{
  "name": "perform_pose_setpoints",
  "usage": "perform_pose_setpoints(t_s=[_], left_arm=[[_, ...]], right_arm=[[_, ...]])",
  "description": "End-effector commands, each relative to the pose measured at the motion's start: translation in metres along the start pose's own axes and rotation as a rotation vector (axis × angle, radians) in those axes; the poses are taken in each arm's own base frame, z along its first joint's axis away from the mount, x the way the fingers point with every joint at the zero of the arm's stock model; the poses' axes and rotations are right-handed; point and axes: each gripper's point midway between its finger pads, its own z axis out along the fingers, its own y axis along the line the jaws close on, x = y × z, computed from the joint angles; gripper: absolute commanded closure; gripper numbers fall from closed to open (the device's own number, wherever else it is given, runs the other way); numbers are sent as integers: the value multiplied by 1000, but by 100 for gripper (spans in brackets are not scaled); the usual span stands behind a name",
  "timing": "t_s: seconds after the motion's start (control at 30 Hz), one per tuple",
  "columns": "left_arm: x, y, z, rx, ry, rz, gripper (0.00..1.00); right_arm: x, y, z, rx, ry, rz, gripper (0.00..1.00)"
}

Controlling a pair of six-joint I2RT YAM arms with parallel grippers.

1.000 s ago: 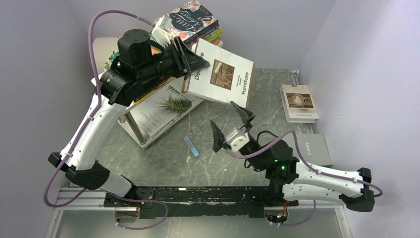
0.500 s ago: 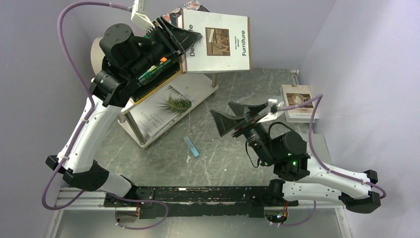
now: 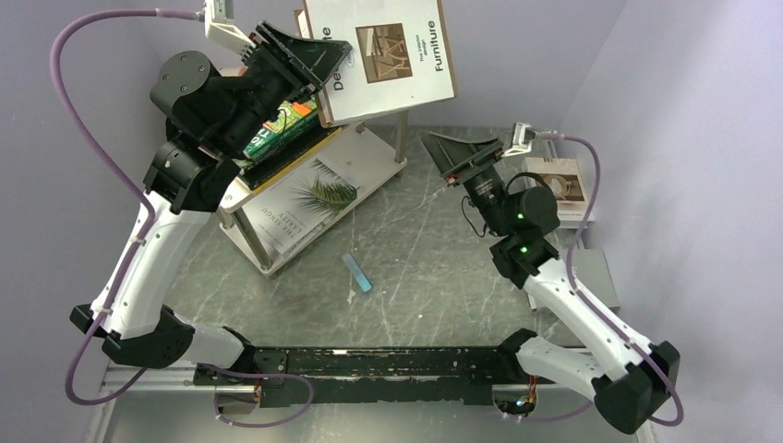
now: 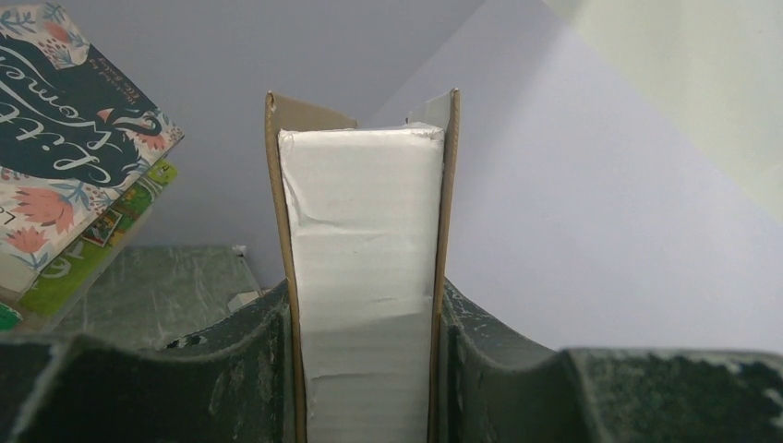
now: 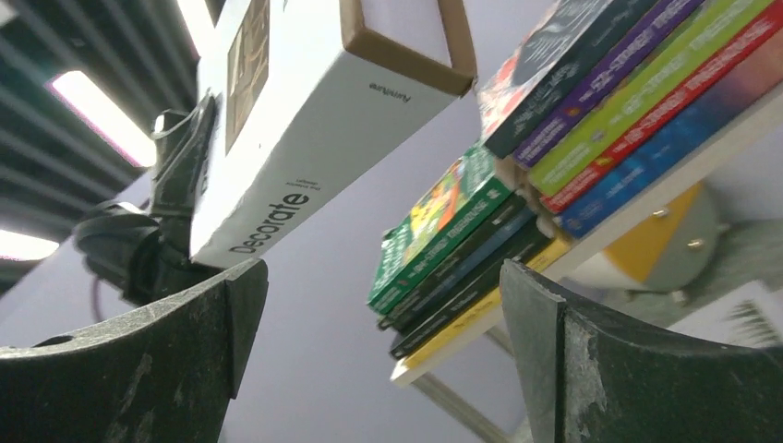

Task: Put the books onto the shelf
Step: Pick up the book from the center of the board.

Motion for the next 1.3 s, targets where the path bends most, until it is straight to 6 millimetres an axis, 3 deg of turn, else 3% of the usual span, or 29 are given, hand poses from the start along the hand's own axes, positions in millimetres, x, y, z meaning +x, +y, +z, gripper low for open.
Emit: perform_pose_setpoints(t_s=[0.0, 0.17, 0.5, 0.87, 1.13, 1.27], left_arm=[[-21, -16, -4, 53, -77, -14, 72], [-19, -14, -4, 54, -76, -31, 73], [-10, -15, -10, 83, -51, -72, 73], [-6, -17, -15, 99, -39, -93, 73], [11, -4, -23, 84, -1, -117, 69], [16, 0, -27, 74, 9, -118, 65]], right_arm=[[-7, 71, -11, -370, 53, 181, 0], [-9, 84, -12, -475, 49, 239, 0], [-6, 58, 32, -337, 62, 357, 0], [-7, 41, 44, -315, 21, 427, 8], [-12, 37, 52, -357, -11, 493, 27], [-11, 30, 51, -335, -16, 501, 46]])
